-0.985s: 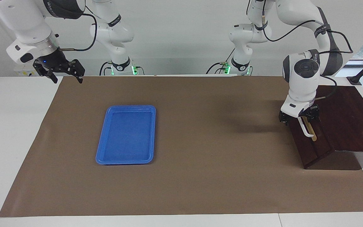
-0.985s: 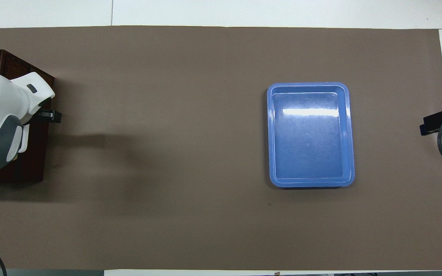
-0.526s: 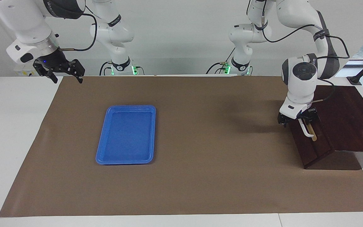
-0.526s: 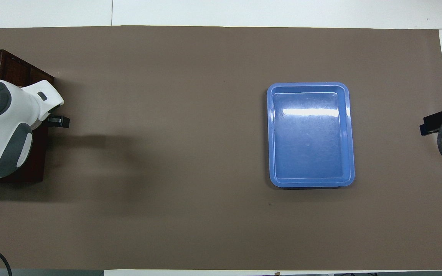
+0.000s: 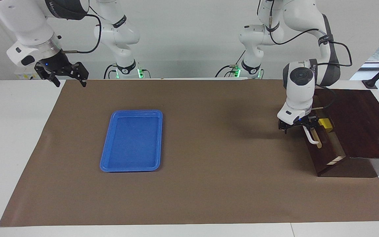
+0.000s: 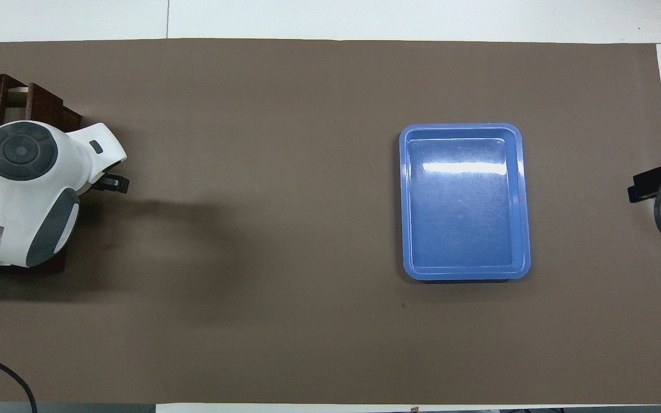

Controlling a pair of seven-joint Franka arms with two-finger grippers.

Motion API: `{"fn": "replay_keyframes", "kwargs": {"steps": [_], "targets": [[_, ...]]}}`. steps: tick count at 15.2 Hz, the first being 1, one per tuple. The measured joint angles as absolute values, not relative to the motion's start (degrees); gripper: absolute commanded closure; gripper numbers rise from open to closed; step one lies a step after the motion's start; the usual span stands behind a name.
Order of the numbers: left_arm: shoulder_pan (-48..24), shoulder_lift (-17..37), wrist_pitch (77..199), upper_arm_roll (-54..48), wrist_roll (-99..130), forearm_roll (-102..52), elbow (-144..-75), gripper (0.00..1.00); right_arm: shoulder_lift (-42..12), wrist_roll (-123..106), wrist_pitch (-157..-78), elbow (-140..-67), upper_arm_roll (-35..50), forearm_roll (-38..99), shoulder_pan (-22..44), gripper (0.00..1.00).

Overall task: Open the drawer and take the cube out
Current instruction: 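Pull the drawer open toward the robot with the left gripper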

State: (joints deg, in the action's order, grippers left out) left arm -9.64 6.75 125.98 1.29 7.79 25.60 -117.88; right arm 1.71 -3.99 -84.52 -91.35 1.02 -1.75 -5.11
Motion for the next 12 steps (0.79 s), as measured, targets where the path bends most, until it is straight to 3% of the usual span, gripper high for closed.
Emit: {"fn": "replay_keyframes", "kwargs": {"steps": [12], "targets": [[-16.34, 6.75, 121.62, 1.15, 11.94, 25.39, -117.14, 0.00, 1.71, -3.99, -84.52, -91.35, 1.02, -1.75, -5.11, 0.00]]}}
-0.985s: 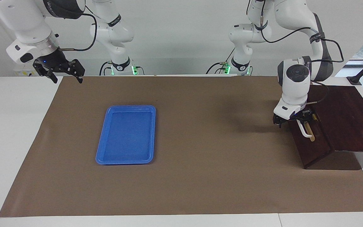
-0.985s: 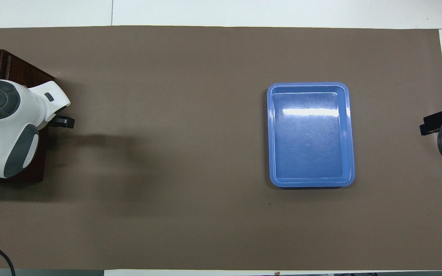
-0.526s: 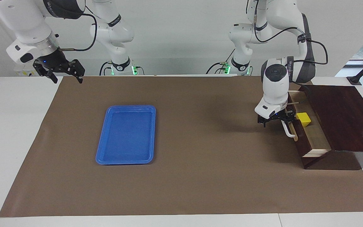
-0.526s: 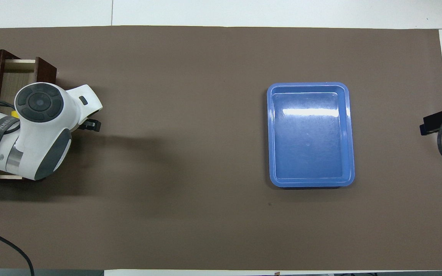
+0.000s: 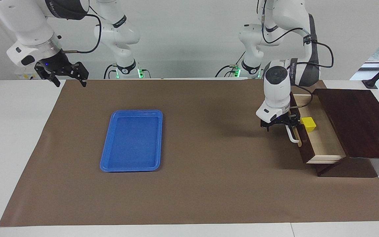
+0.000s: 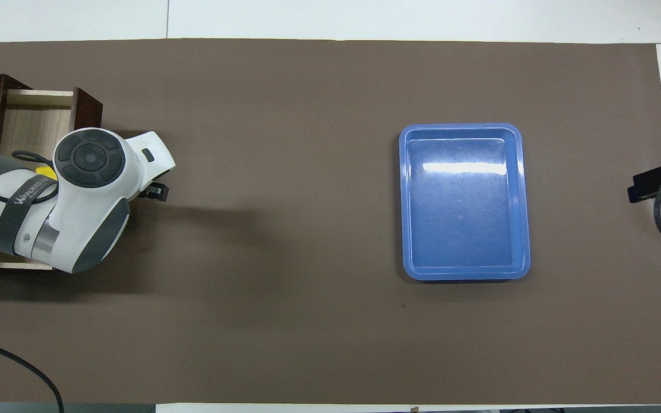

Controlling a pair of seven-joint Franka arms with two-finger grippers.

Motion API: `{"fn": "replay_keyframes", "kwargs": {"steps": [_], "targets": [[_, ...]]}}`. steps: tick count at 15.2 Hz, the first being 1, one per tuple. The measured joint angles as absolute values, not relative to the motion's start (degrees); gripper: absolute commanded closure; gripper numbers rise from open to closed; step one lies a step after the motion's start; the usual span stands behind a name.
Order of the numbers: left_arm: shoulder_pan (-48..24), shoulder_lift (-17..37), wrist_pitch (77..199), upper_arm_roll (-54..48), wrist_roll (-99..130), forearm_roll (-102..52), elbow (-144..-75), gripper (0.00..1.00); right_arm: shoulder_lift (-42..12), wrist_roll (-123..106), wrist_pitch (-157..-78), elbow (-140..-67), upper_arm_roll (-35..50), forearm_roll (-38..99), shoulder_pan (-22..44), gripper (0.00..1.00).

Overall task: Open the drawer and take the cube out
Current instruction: 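Pull the drawer open toward the robot with the left gripper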

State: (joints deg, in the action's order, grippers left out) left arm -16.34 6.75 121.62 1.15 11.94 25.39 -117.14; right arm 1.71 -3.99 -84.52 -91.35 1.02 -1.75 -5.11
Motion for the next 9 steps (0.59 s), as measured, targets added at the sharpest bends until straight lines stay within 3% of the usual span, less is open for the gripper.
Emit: {"fn": "replay_keyframes", "kwargs": {"steps": [9], "targets": [[-17.81, 6.68, 103.86, 0.85, 12.13, 13.16, -101.03, 0.00, 1.71, -3.99, -84.52, -91.35, 1.02, -1.75, -5.11, 0.00]]}}
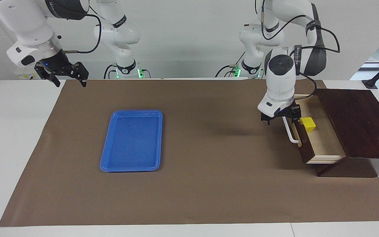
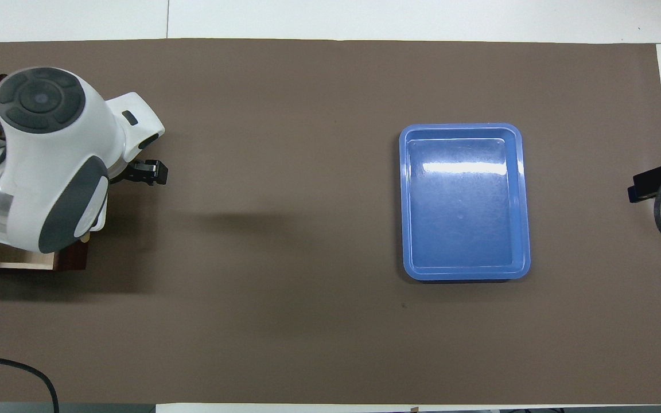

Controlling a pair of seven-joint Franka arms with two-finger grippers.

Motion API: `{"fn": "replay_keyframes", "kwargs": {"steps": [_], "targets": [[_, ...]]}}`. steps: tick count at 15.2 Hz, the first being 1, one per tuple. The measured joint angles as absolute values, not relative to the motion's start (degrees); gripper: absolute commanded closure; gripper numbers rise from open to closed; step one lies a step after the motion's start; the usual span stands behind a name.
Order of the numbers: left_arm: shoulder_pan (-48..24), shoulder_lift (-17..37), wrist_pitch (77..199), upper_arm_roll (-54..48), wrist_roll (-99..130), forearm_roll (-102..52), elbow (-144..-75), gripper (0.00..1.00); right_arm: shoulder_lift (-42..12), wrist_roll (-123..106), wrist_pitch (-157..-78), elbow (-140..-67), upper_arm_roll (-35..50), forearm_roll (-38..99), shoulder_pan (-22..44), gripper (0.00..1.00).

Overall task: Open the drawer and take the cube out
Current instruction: 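Pull the drawer open toward the robot with the left gripper, then release the handle and grasp the yellow cube with the left gripper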

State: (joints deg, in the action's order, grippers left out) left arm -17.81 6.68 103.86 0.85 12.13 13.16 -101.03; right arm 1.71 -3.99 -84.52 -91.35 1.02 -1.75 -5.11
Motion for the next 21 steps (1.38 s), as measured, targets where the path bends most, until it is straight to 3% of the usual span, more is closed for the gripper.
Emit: {"fn": "replay_keyframes", "kwargs": {"steps": [6, 13, 21], "targets": [[-12.37, 6.53, 96.07, 2.74, 21.89, 7.72, -92.88, 0.00, 1.71, -3.99, -84.52, -91.35, 1.02, -1.75, -5.11, 0.00], [-0.87, 6.52, 95.14, 3.01, 52.24, 4.50, -92.02, 0.00, 1.71, -4.00, -84.52, -91.36, 1.03, -1.75, -5.09, 0.00], [0.61, 4.37, 106.76, 2.95, 80.57, 4.41, -102.15, 0.00, 1.71, -3.99, -84.38, -91.37, 1.07, -1.75, -4.99, 0.00]]}}
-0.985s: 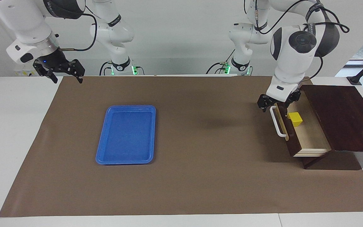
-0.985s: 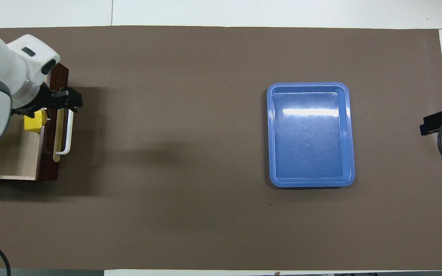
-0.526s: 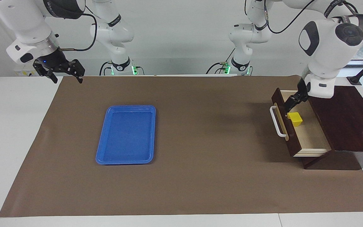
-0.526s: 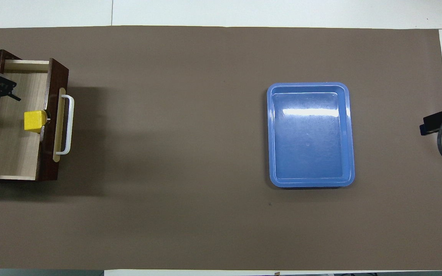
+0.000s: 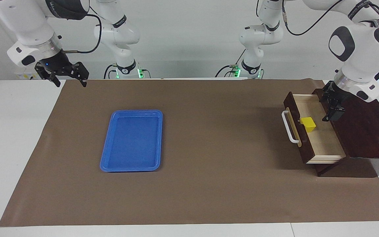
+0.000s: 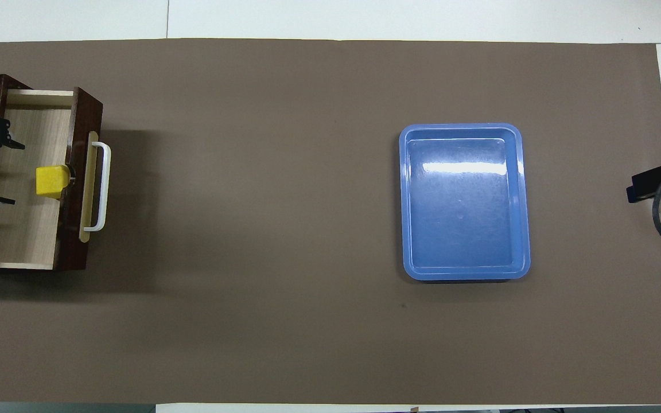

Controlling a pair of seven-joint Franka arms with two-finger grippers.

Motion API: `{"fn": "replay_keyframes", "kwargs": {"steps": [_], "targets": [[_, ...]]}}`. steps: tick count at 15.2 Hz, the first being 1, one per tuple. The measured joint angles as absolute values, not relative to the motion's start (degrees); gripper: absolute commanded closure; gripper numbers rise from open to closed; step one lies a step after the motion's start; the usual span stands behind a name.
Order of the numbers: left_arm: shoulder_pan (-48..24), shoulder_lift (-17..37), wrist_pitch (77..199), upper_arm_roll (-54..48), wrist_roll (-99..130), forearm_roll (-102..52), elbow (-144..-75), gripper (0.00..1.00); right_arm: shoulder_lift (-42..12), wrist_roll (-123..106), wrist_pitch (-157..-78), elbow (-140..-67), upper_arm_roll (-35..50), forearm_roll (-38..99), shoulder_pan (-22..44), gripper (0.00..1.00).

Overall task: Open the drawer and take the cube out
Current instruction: 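Release the handle and grasp the yellow cube with the left gripper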

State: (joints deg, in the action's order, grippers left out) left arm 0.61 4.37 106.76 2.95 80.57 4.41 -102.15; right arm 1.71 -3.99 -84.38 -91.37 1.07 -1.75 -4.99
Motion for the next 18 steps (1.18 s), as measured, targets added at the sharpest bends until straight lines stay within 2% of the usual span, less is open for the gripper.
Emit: {"fn": "replay_keyframes", "kwargs": {"steps": [6, 14, 16, 18], "targets": [[1.40, 4.47, 112.35, 3.00, 89.85, 4.40, -106.67, 0.00, 1.77, -3.99, -83.08, -91.37, 1.08, -1.75, -4.97, 0.00], [1.35, 4.48, 113.45, 2.41, 91.32, 4.17, -109.25, 0.00, 1.78, -3.99, -83.07, -91.37, 1.09, -1.75, -4.97, 0.00], [1.31, 4.48, 113.72, 2.31, 91.52, 3.59, -109.70, 0.06, 1.78, -3.99, -83.08, -91.37, 1.09, -1.75, -4.97, 0.00], [1.30, 4.48, 113.85, 2.31, 91.57, 3.17, -109.86, 0.18, 1.78, -3.99, -83.07, -91.37, 1.10, -1.75, -4.97, 0.00]]}}
